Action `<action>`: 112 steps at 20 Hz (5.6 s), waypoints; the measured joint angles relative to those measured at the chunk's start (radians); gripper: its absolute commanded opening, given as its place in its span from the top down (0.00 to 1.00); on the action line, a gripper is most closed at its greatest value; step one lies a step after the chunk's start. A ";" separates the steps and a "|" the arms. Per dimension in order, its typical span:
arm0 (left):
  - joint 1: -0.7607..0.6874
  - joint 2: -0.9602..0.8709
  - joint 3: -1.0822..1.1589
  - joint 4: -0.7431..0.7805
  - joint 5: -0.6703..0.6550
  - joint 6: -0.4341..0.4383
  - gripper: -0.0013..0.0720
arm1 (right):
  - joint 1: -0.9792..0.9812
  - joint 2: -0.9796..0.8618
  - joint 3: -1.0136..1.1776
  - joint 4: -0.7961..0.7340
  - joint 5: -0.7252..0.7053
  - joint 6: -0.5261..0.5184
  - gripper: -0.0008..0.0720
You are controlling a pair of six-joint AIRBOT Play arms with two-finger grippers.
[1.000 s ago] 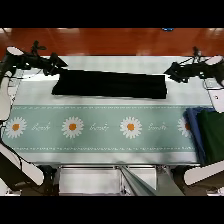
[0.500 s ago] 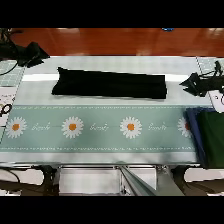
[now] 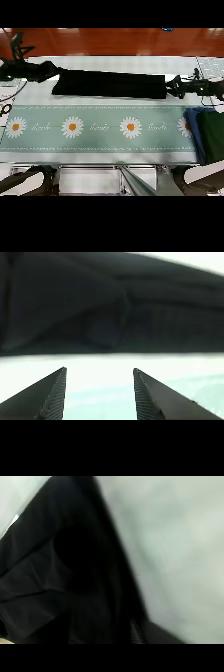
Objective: Fold the shirts.
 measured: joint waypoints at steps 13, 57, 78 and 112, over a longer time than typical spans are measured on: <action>-0.137 -0.027 -0.047 -0.006 0.055 0.000 0.97 | 0.124 0.034 0.214 -0.152 0.064 0.100 0.95; -0.108 0.442 -0.302 0.111 -0.124 -0.085 0.96 | 0.677 0.224 0.145 -0.134 -0.156 0.174 0.91; 0.085 0.576 -0.359 -0.008 -0.015 -0.071 0.96 | 0.276 0.967 -0.630 -0.585 -0.039 0.395 0.41; -0.068 0.515 -0.492 -0.018 0.052 -0.094 0.96 | 0.209 0.442 0.378 -0.220 0.213 0.244 0.95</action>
